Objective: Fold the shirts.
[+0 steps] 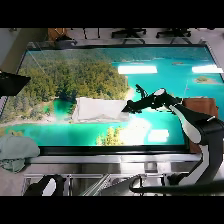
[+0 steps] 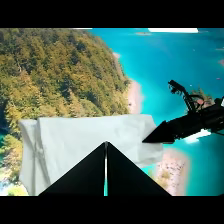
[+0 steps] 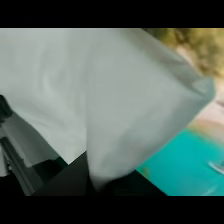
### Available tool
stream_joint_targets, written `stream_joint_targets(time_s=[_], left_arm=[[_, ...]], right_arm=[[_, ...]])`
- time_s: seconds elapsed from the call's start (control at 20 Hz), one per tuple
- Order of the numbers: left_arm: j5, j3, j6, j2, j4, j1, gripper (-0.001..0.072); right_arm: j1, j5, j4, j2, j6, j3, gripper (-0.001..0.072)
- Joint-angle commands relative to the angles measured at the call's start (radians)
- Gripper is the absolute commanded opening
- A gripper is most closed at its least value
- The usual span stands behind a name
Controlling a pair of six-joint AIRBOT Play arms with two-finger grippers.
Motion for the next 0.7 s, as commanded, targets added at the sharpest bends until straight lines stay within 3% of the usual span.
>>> stream_joint_targets(time_s=[0.0, 0.2, 0.3, 0.65], left_arm=[[-0.004, 0.001, -0.001, -0.001, 0.0, 0.001, 0.0015], [-0.004, 0.001, -0.001, -0.001, 0.0, 0.001, 0.0015], [-0.004, 0.001, -0.001, -0.001, 0.0, 0.001, 0.0016], [-0.021, 0.001, 0.0, -0.001, 0.0, 0.001, 0.0016]], right_arm=[[-0.028, 0.04, 0.116, 0.084, -0.063, 0.049, 0.0022], [-0.178, 0.036, 0.086, 0.251, 0.003, 0.181, 0.0021], [-0.305, 0.052, 0.047, 0.304, 0.086, 0.241, 0.0022], [-0.787, 0.099, 0.016, 0.433, 0.203, 0.291, 0.0021]])
